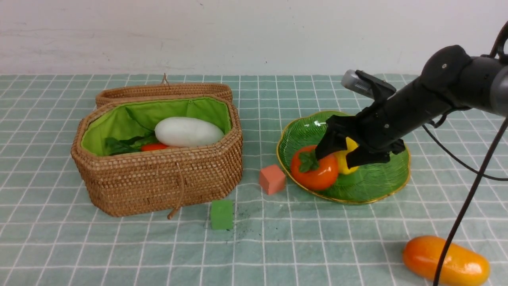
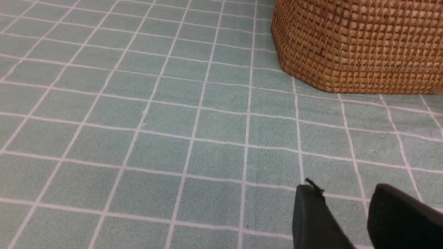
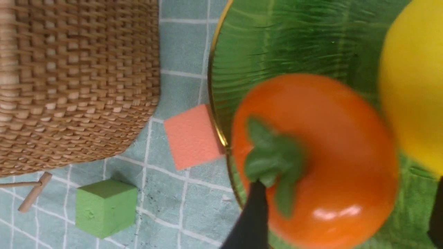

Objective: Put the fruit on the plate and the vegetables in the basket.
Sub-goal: Grab a tomato with your right arm and place it on the plate on the right.

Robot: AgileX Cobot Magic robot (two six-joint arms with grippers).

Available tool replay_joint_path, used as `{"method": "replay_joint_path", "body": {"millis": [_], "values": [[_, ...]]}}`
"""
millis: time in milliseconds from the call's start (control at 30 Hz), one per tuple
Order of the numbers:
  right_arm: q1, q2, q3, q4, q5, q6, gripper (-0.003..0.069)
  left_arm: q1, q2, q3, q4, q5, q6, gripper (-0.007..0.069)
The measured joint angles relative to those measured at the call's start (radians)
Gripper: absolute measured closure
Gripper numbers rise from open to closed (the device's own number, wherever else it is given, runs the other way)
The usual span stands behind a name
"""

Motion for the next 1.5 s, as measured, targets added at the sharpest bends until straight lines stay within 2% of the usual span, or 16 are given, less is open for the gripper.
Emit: {"method": "replay_joint_path", "body": {"millis": [100, 267, 367, 467, 600, 900, 1000, 1167, 1233, 1400, 1500], "values": [[-0.019, -0.015, 0.0, -0.039, 0.029, 0.0, -0.002, 0.0, 0.0, 0.0, 0.0, 0.0, 0.0, 0.0386], [-0.06, -0.096, 0.0, -0.157, 0.143, 0.001, -0.0005, 0.0, 0.0, 0.0, 0.0, 0.0, 0.0, 0.0386], [-0.068, -0.233, 0.033, -0.316, 0.248, -0.004, 0.002, 0.0, 0.0, 0.0, 0.0, 0.0, 0.0, 0.0386], [-0.062, -0.343, 0.093, -0.381, 0.301, -0.049, 0.0035, 0.0, 0.0, 0.0, 0.0, 0.0, 0.0, 0.0386], [-0.058, -0.533, 0.294, -0.446, 0.342, -0.17, 0.0053, 0.0, 0.0, 0.0, 0.0, 0.0, 0.0, 0.0386], [-0.058, -0.638, 0.568, -0.531, 0.221, -0.189, 0.0032, 0.0, 0.0, 0.0, 0.0, 0.0, 0.0, 0.0386], [-0.058, -0.618, 0.65, -0.545, 0.104, -0.245, 0.0004, 0.0, 0.0, 0.0, 0.0, 0.0, 0.0, 0.0386], [-0.058, -0.546, 0.705, -0.556, -0.055, -0.325, 0.0002, 0.0, 0.0, 0.0, 0.0, 0.0, 0.0, 0.0386], [-0.058, -0.521, 0.707, -0.556, -0.072, -0.344, 0.0005, 0.0, 0.0, 0.0, 0.0, 0.0, 0.0, 0.0386], [-0.058, -0.422, 0.704, -0.561, -0.079, -0.41, 0.0093, 0.0, 0.0, 0.0, 0.0, 0.0, 0.0, 0.0386], [-0.058, -0.415, 0.691, -0.561, -0.069, -0.418, 0.0098, 0.0, 0.0, 0.0, 0.0, 0.0, 0.0, 0.0386]]}}
